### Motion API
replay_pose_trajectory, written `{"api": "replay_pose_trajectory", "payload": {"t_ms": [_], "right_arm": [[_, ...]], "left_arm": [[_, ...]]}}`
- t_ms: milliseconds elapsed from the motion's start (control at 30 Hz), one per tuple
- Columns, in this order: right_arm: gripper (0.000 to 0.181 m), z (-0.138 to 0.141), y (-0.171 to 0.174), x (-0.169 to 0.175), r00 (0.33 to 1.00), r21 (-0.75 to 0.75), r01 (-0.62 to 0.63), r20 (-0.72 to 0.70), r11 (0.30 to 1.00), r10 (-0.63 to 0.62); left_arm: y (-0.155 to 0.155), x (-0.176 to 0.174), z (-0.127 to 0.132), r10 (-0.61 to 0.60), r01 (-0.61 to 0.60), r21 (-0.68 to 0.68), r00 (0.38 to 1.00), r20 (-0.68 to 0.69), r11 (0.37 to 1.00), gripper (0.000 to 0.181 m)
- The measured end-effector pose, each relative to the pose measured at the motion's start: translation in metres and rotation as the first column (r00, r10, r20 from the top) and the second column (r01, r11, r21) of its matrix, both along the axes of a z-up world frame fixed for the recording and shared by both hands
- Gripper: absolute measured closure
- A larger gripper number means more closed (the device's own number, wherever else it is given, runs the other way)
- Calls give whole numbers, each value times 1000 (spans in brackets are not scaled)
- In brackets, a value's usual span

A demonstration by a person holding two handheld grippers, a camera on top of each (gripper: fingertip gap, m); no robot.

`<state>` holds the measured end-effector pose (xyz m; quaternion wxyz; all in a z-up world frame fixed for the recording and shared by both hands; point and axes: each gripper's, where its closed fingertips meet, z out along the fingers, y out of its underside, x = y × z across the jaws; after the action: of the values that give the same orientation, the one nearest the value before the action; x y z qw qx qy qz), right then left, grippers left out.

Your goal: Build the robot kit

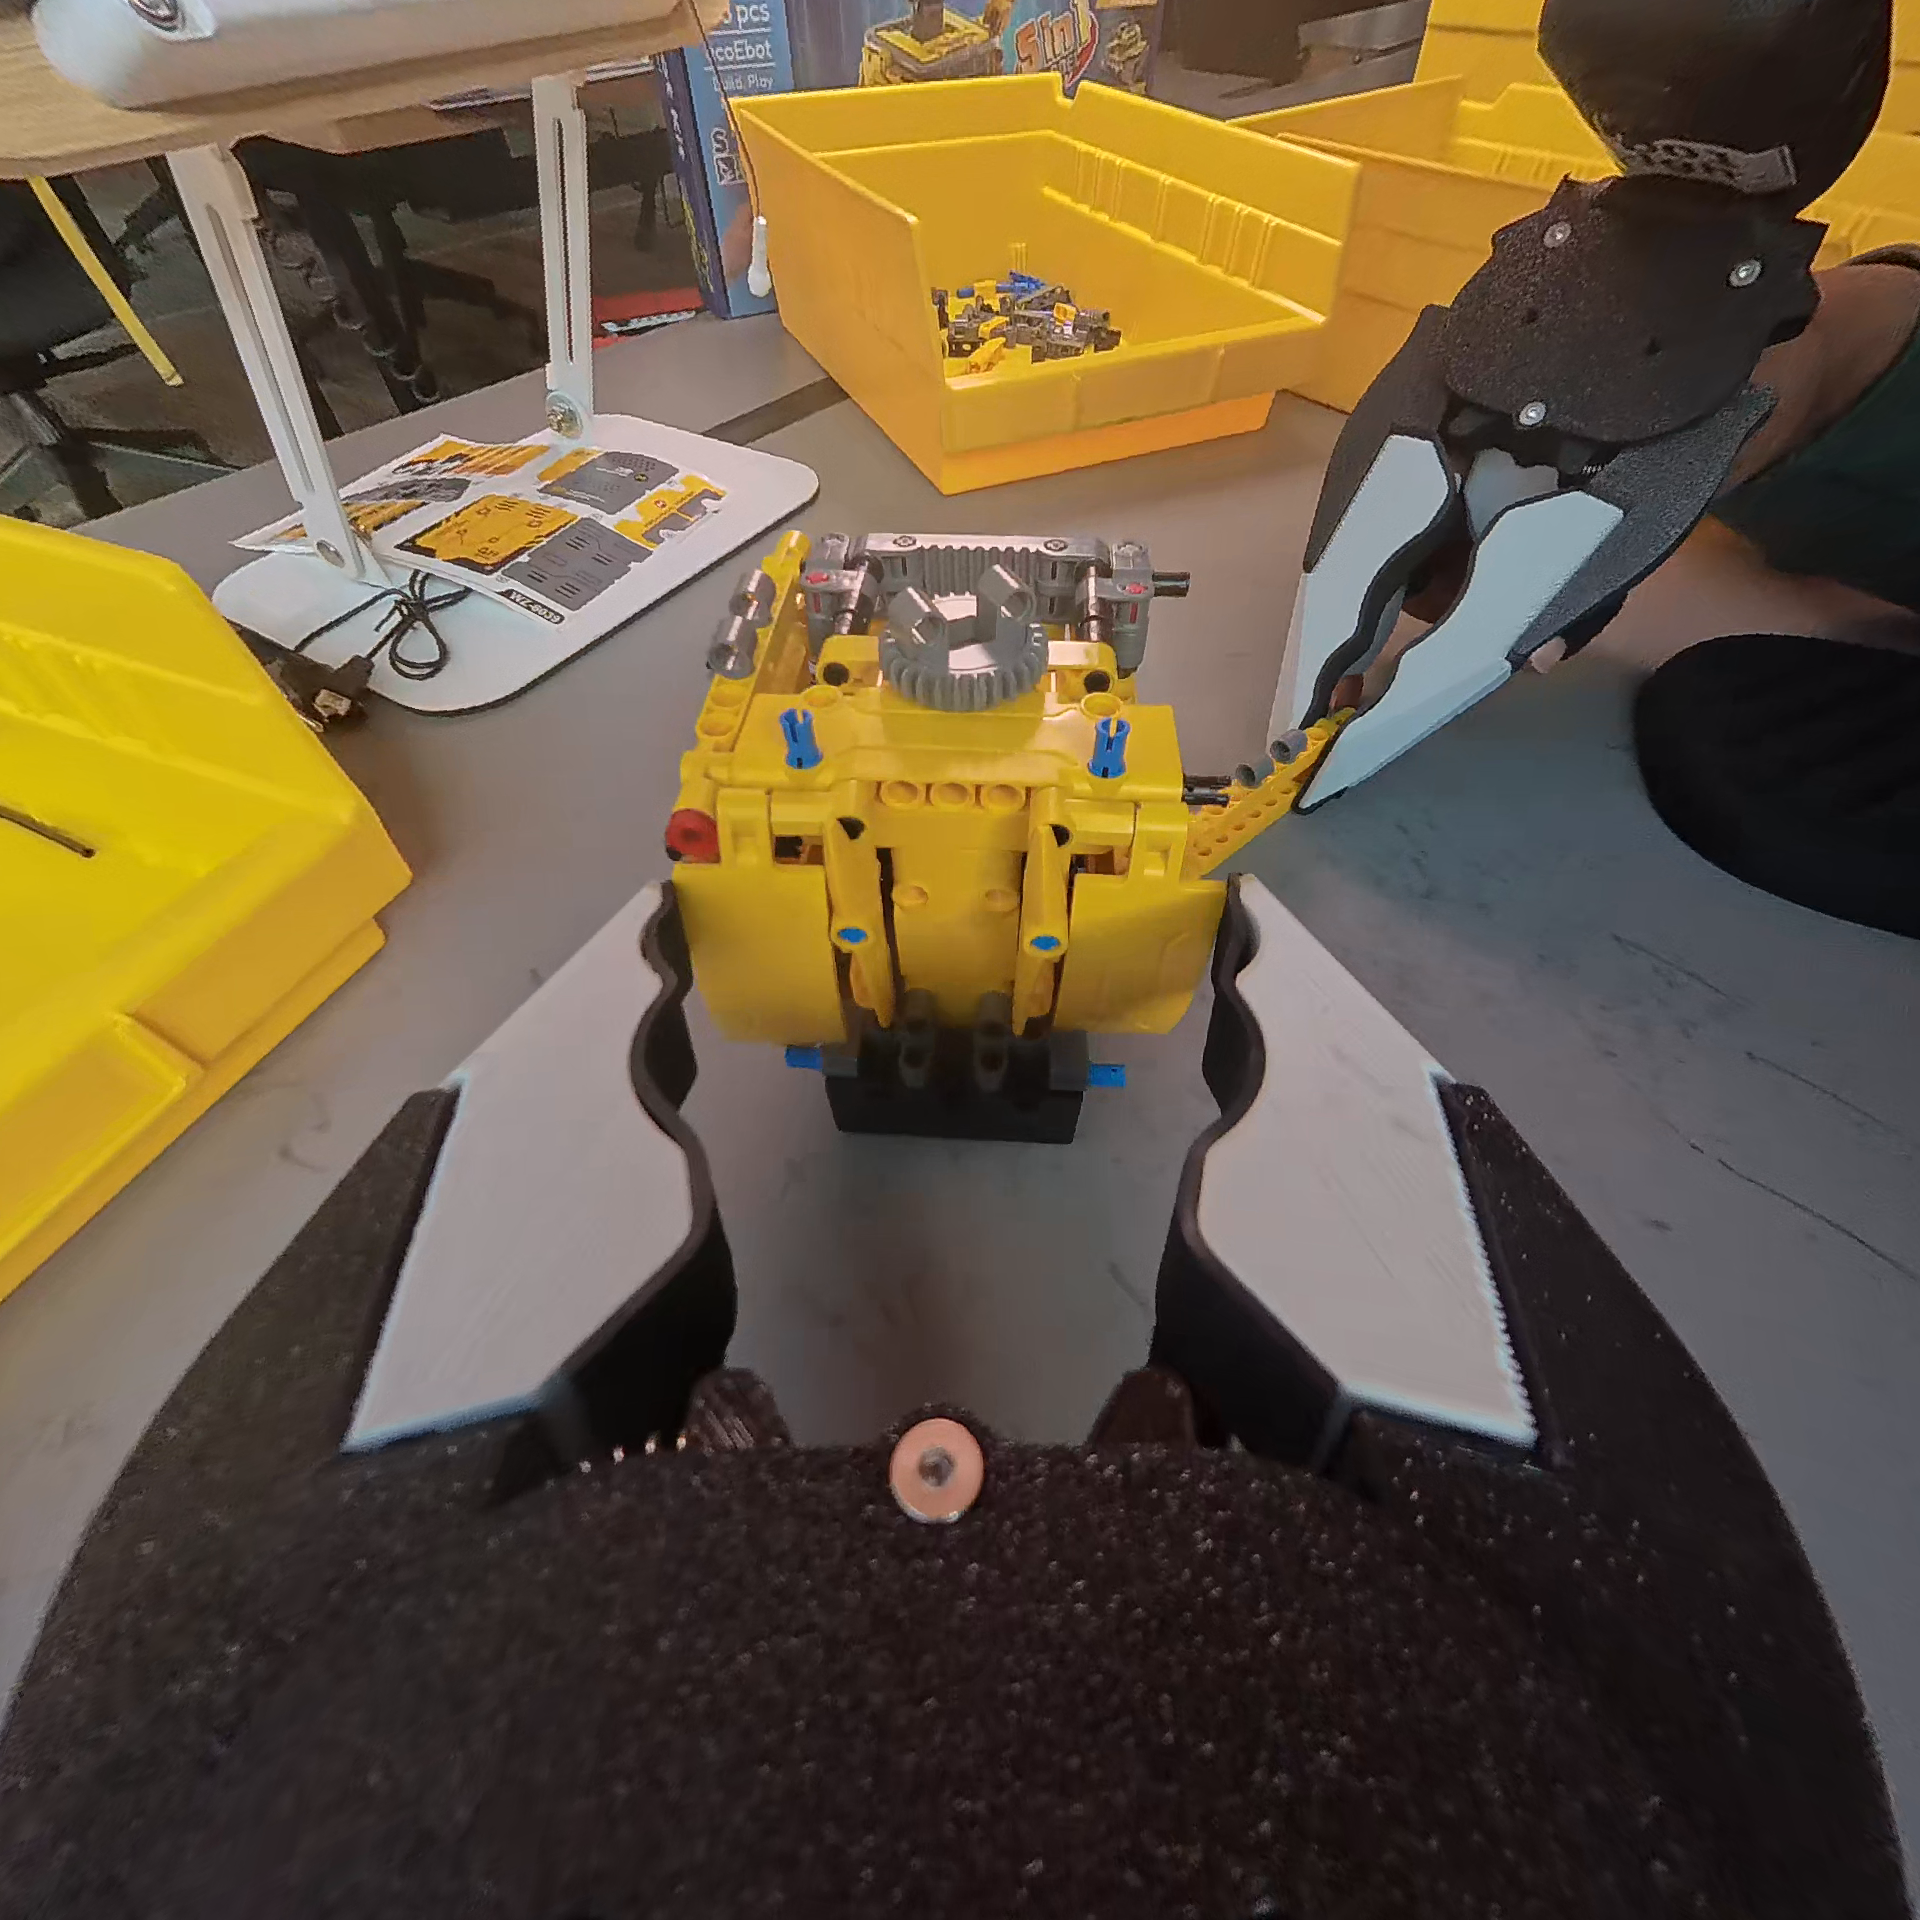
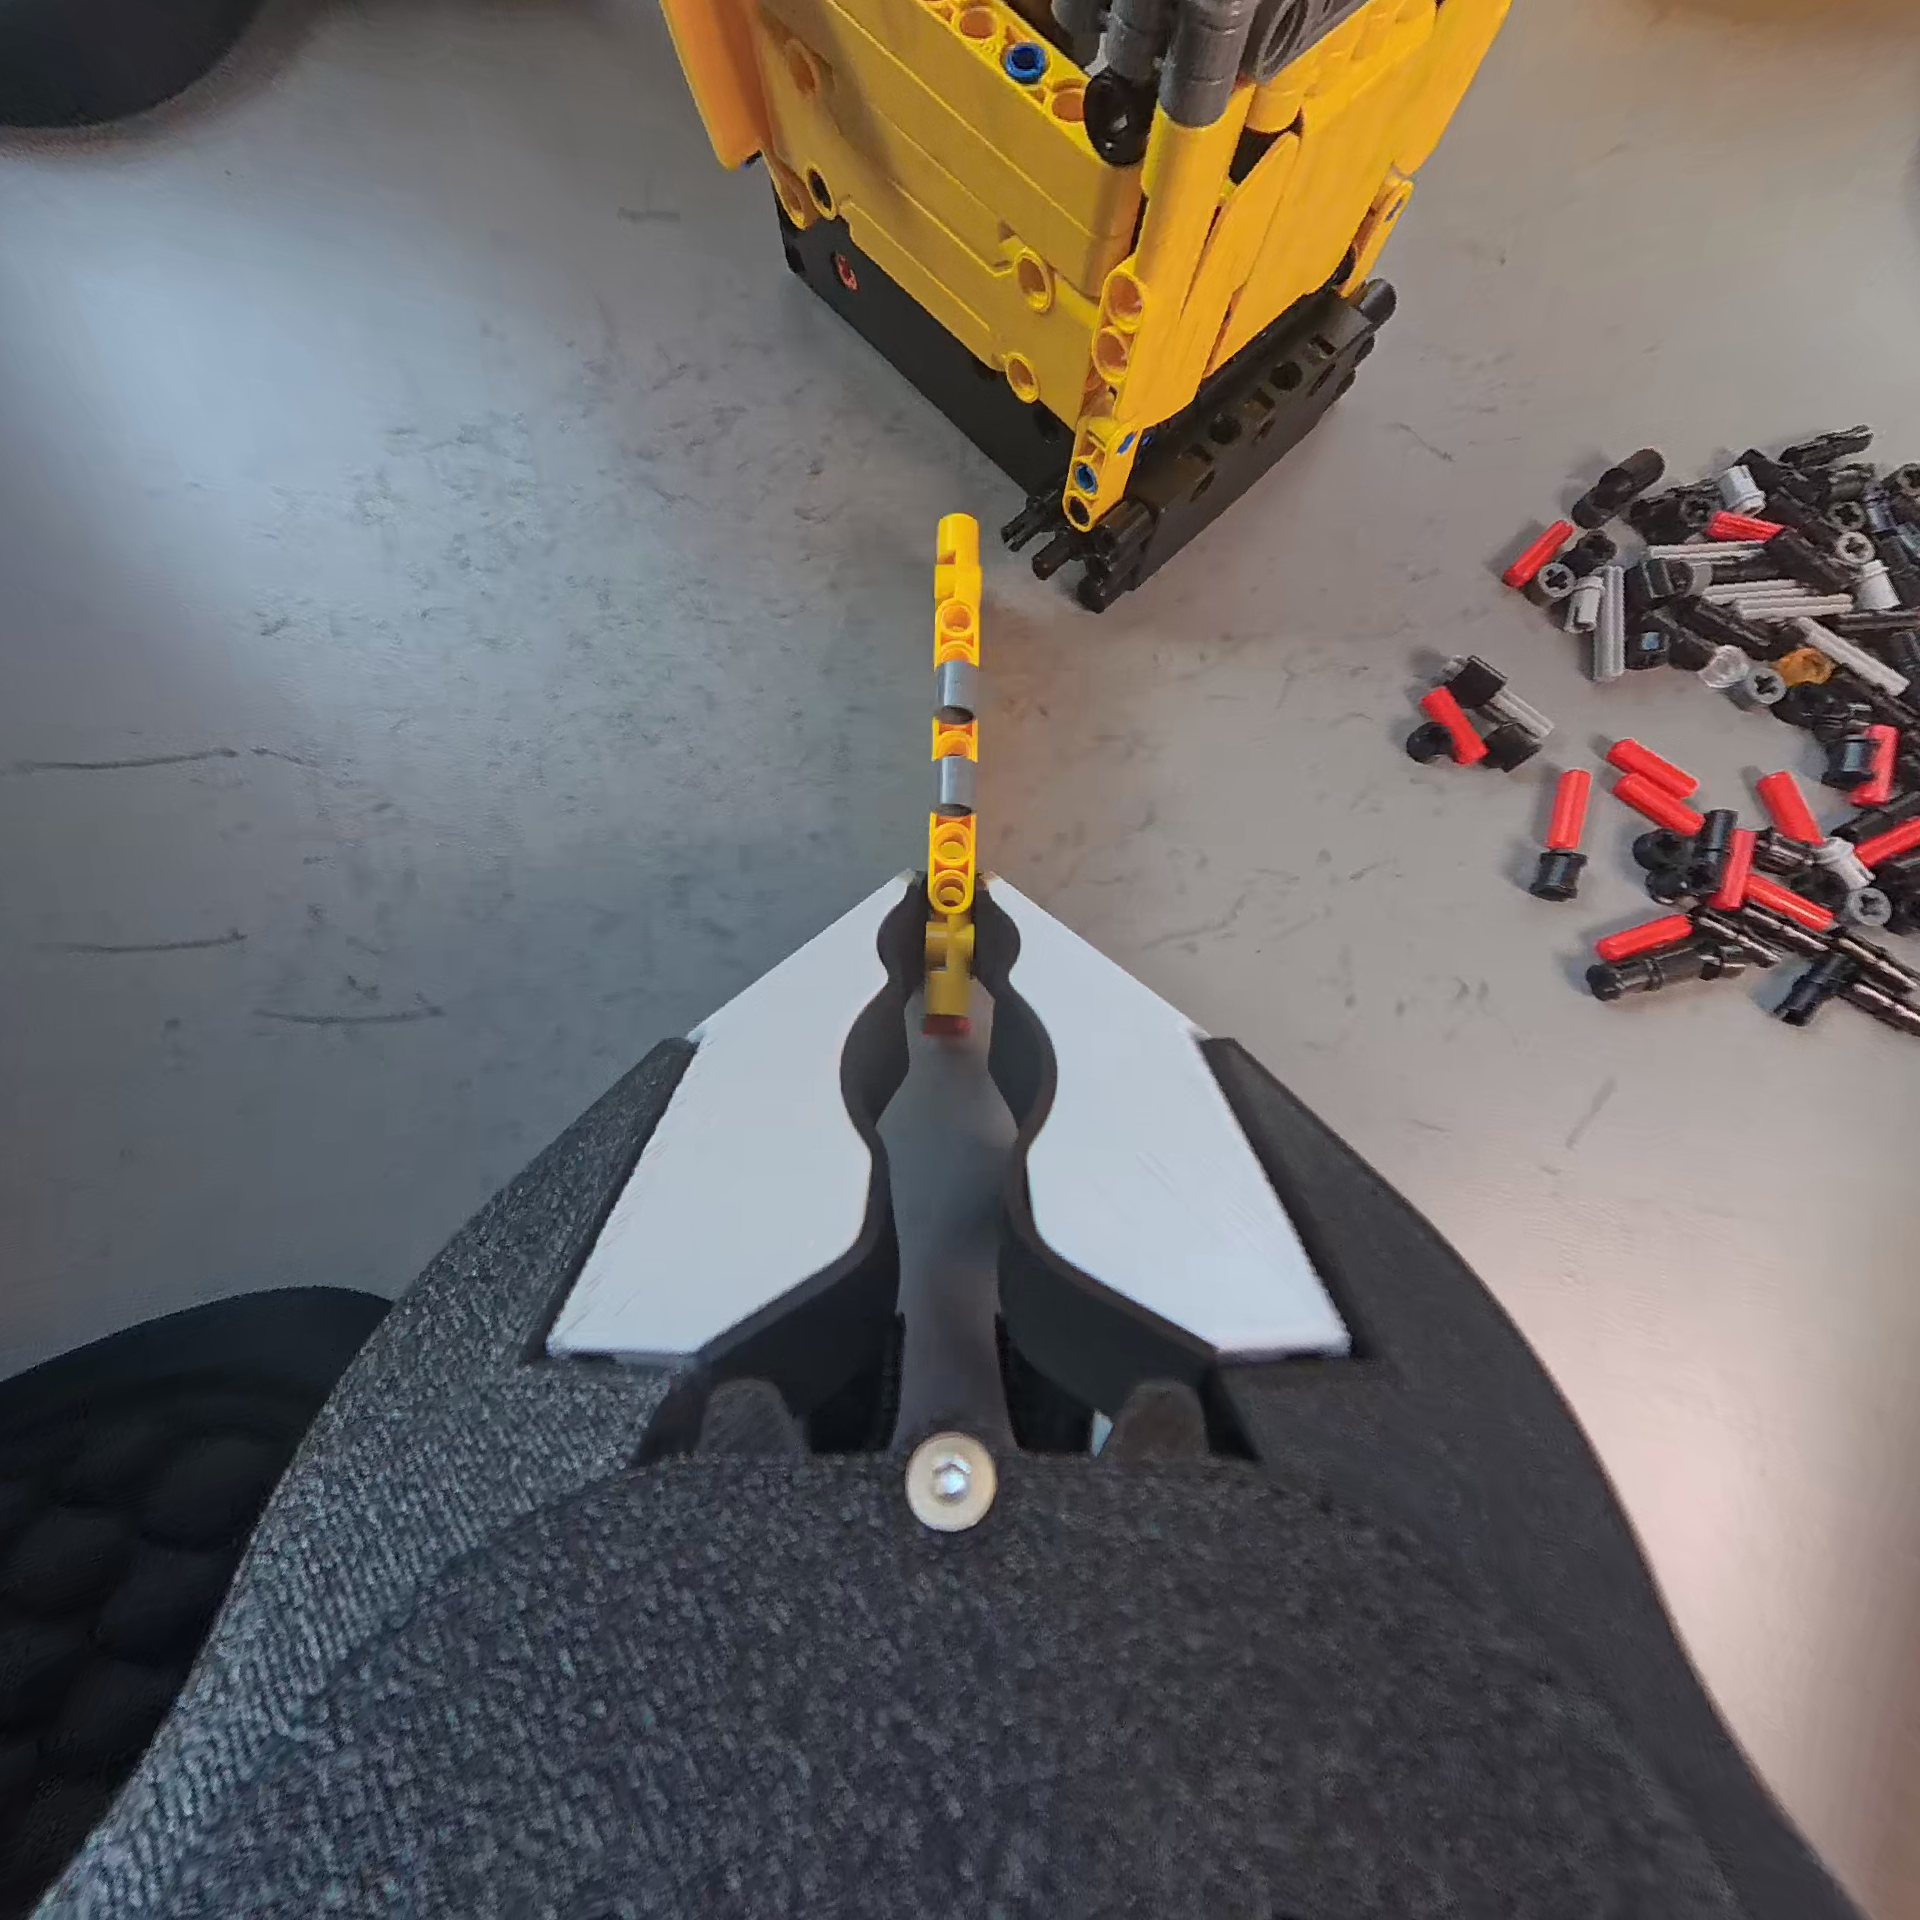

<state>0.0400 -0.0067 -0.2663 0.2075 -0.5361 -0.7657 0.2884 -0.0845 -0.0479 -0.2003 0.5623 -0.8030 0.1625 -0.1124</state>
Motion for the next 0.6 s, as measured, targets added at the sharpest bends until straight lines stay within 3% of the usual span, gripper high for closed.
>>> {"api": "replay_pose_trajectory", "payload": {"t_ms": [267,600], "right_arm": [[174,29,-10,3,990,-129,-91,-123,987,75],[174,65,-35,-4,945,-219,-199,-301,955,128]], "left_arm": [[-3,4,0,-53,53,4,999,3,999,81],[2,19,-1,-207,208,-17,977,50,978,81]]}}
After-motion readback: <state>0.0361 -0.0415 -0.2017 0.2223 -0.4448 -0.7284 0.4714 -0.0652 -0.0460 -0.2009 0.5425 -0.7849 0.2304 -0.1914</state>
